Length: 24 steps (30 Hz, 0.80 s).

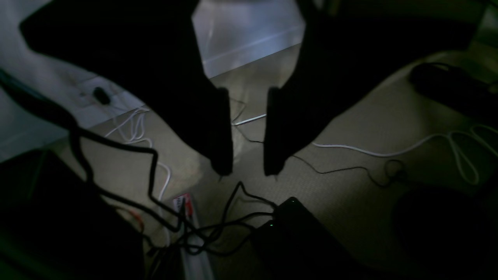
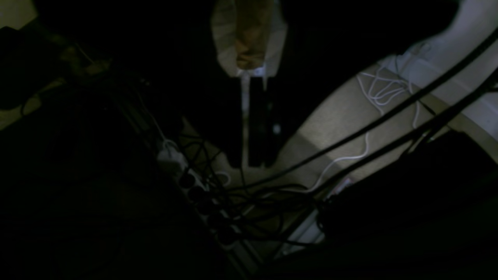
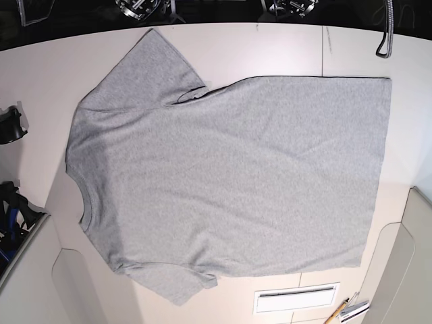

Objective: Fold the T-shirt properly
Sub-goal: 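Move both grippers from rest toward the shirt's shoulder corners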

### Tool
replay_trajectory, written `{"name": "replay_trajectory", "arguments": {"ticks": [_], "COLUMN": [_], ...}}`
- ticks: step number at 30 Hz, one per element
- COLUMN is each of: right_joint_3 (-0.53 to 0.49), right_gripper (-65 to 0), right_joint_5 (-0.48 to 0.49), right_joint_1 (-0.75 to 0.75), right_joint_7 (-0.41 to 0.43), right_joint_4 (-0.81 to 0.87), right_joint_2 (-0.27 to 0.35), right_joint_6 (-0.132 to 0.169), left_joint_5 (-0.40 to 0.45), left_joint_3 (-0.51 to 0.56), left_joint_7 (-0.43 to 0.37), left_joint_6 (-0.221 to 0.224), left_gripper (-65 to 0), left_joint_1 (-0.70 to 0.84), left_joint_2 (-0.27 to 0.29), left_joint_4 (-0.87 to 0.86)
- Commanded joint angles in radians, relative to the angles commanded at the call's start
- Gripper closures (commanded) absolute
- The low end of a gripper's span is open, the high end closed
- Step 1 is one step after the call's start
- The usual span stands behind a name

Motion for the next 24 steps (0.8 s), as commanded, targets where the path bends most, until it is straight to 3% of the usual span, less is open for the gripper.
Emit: {"name": "replay_trajectory", "arguments": {"ticks": [2,7,15,20,24], "right_joint_3": [0.000,0.000,0.000,0.000,0.000], "right_gripper": [-4.5,-4.5,-4.5,-4.5,-4.5], "right_joint_5": [0.000,0.000,-0.001,-0.001,-0.001], "right_joint_1": [-0.002,-0.002,-0.011,-0.053,-0.113], "right_joint_7": [0.000,0.000,0.000,0.000,0.000], "right_joint_4": [0.000,0.000,0.000,0.016,0.098], "right_joint_2": [0.000,0.000,0.000,0.019,0.076], "right_joint_6": [0.000,0.000,0.000,0.000,0.000], "left_joint_5": [0.050,0.062,0.062,0.062,0.058], "left_joint_3": [0.000,0.000,0.000,0.000,-0.031], "left_joint_7": [-0.004,-0.004,0.035,0.037,0.038], "left_joint_6": [-0.004,-0.093,-0.097,-0.097,-0.097], "left_gripper": [-14.3,-14.3,-14.3,-14.3,-14.3], "left_joint_1": [0.000,0.000,0.002,0.045,0.135], "left_joint_2": [0.000,0.000,-0.006,-0.069,-0.153], "left_joint_4": [0.000,0.000,0.000,0.028,0.134]}}
